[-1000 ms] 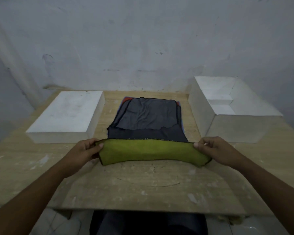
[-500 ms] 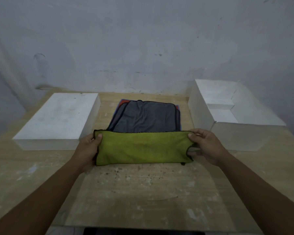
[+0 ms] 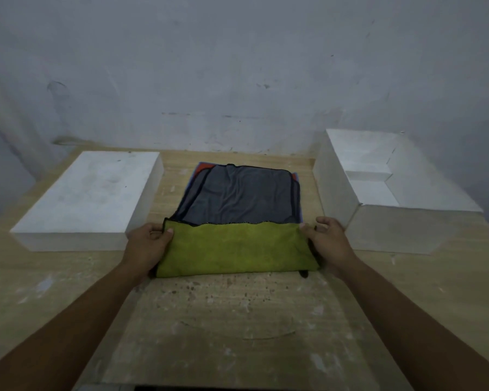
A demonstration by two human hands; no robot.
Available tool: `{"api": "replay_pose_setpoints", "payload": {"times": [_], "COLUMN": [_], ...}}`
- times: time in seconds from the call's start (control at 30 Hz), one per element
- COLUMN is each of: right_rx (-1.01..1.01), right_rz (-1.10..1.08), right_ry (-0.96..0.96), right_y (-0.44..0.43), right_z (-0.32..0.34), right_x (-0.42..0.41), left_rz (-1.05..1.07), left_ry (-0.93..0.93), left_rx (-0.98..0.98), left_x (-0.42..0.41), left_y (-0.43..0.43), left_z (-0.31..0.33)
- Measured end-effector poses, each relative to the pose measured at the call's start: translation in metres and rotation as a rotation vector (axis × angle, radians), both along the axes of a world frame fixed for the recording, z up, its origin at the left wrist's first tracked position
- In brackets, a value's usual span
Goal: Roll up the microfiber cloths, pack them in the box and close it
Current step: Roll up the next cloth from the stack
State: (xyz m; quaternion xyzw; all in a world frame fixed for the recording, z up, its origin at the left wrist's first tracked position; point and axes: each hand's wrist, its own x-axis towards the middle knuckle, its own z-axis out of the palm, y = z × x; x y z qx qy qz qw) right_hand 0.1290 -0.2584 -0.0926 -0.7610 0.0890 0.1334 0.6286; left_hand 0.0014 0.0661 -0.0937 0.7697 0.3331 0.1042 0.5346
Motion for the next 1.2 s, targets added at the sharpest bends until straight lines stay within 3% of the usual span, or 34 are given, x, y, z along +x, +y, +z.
{"api": "replay_pose_setpoints", "payload": {"times": [0.3,0.53,0.7,0.87,1.03,1.2], "right_rx": [-0.396,-0.588,-0.42,-0.008,-0.004,-0.243], "right_rz": [0.214,0.262,0.235,0.114,0.127,0.368], "right_ry": [-0.178,-0.19,-0.13,0.055,0.096,-0.075], "right_y": [-0.017,-0.031,-0.039,-0.044,-0.05,-0.063], "right_z": [0.015,0.014,0.018,0.024,0.028,0.026], "right_x": [-0.037,-0.053,-0.055,-0.062,-0.076,-0.084], "left_rz": [-0.068,-0.18,-0.191,-0.114,-0.105,-0.304], "left_ry": [0.002,0.205,0.222,0.196,0.113,0.043], "left_rx": [0.265,0.485,0.283,-0.051,-0.31,-0.241], "left_x": [-0.033,-0.06,-0.061,-0.062,-0.077,-0.093], "left_y": [-0.015,-0.02,-0.014,-0.001,-0.001,0.004], "left_z": [0.002,0.001,0.011,0.035,0.036,0.028]}}
